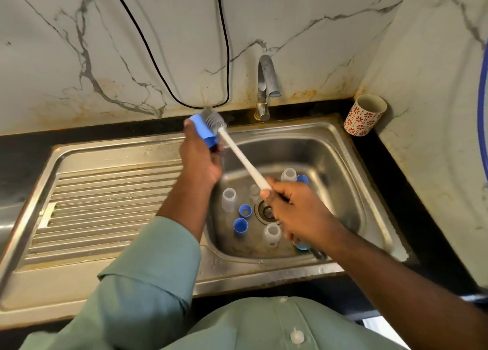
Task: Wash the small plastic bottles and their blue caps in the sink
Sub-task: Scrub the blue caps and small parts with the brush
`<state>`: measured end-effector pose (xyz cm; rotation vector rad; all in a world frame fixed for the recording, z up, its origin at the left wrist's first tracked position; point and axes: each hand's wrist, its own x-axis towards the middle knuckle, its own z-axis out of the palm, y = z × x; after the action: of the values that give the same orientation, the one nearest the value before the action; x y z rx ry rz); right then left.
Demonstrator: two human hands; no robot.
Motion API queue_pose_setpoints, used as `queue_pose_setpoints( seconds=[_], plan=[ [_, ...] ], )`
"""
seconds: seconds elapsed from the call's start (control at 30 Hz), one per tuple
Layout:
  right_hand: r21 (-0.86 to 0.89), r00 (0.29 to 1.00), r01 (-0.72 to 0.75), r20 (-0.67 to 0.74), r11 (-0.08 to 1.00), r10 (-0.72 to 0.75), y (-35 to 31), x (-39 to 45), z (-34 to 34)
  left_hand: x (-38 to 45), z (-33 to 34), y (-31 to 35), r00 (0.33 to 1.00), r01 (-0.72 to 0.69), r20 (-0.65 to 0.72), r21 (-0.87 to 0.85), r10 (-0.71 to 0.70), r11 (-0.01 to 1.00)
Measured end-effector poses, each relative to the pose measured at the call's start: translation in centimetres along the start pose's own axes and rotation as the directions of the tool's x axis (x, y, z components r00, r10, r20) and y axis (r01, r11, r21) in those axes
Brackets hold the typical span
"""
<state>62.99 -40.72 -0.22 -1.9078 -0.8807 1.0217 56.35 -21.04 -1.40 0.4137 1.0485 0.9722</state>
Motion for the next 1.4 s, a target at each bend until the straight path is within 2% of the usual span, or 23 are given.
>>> queue_pose_setpoints(
  seconds=[0.07, 0.17, 0.3, 0.4, 0.43, 0.53, 0.6, 0.67, 0.8, 0.9, 0.93, 1.03, 1.1, 1.23, 1.33, 1.4],
  plan=[
    [0.012, 0.999, 0.004, 0.039, 1.0, -0.005, 0.5, -1.1, -0.2, 0.4, -0.5, 0.8, 1.0, 0.011, 0.022, -0.066, -0.01, 0.998],
    [0.053, 1.0, -0.027, -0.011, 0.998, 0.027, 0.4, -0.7, -0.1, -0.1, -0.5, -0.1, 0.992, -0.033, 0.127, 0.101, 0.02, 0.994],
    [0.102, 1.0, -0.011, 0.007, 0.995, 0.011, 0.2, -1.2, -0.1, 0.2, -0.6, 1.0, 0.974, -0.134, 0.191, 0.068, 0.119, 0.989],
    [0.165, 0.998, -0.041, -0.043, 0.985, 0.049, -0.2, -0.8, -0.3, -0.4, -0.8, 0.1, 0.965, -0.104, 0.258, 0.178, 0.055, 0.978],
    [0.18, 0.997, -0.047, -0.049, 0.982, 0.057, -0.4, -0.7, -0.4, -0.9, -0.7, -0.4, 0.96, -0.079, 0.278, 0.156, 0.033, 0.985],
    [0.156, 0.999, -0.053, 0.01, 0.986, 0.052, -0.2, -1.5, -0.2, -1.1, -0.5, 0.0, 0.981, -0.009, 0.191, -0.014, 0.011, 1.0],
    [0.161, 0.998, -0.062, 0.02, 0.985, 0.06, -0.2, -2.1, 0.1, -1.1, -0.9, 0.0, 0.986, -0.016, 0.169, 0.09, 0.001, 0.996],
    [0.209, 0.997, -0.068, -0.03, 0.976, 0.076, -0.6, -1.6, 0.0, -1.7, -0.8, -1.0, 0.973, -0.037, 0.23, 0.234, -0.018, 0.972],
    [0.233, 0.999, -0.052, -0.001, 0.971, 0.054, -0.6, -1.9, -0.9, -1.6, -1.3, 0.2, 0.974, 0.012, 0.218, 0.232, -0.064, 0.973],
    [0.148, 0.999, -0.049, -0.016, 0.988, 0.052, -0.3, -2.2, -2.4, -1.1, -2.4, 1.4, 0.943, -0.025, 0.311, 0.422, -0.119, 0.906],
    [0.124, 0.999, -0.041, -0.024, 0.991, 0.044, -0.2, -2.0, -3.0, -1.0, -2.6, 1.5, 0.942, -0.038, 0.316, 0.435, -0.113, 0.899],
    [0.079, 1.0, 0.017, 0.009, 0.997, -0.017, -0.5, -1.9, -3.6, -0.5, -2.8, 2.3, 0.961, -0.069, 0.275, 0.326, -0.024, 0.943],
    [0.081, 1.0, 0.031, 0.001, 0.996, -0.031, -0.5, -2.0, -3.3, -0.6, -2.7, 2.7, 0.947, -0.096, 0.32, 0.353, -0.024, 0.931],
    [0.047, 1.0, 0.015, -0.009, 0.999, -0.015, -0.2, -1.8, -2.7, -1.0, -2.7, 2.4, 0.961, -0.115, 0.274, 0.289, 0.033, 0.95],
    [0.055, 1.0, 0.005, -0.02, 0.998, -0.004, 0.1, -1.5, -2.5, -1.6, -2.6, 1.8, 0.949, -0.146, 0.314, 0.367, 0.025, 0.919],
    [0.059, 1.0, -0.002, -0.024, 0.998, 0.004, 0.2, -1.2, -2.5, -2.0, -2.3, 1.5, 0.954, -0.142, 0.298, 0.333, 0.039, 0.932]
  ],
)
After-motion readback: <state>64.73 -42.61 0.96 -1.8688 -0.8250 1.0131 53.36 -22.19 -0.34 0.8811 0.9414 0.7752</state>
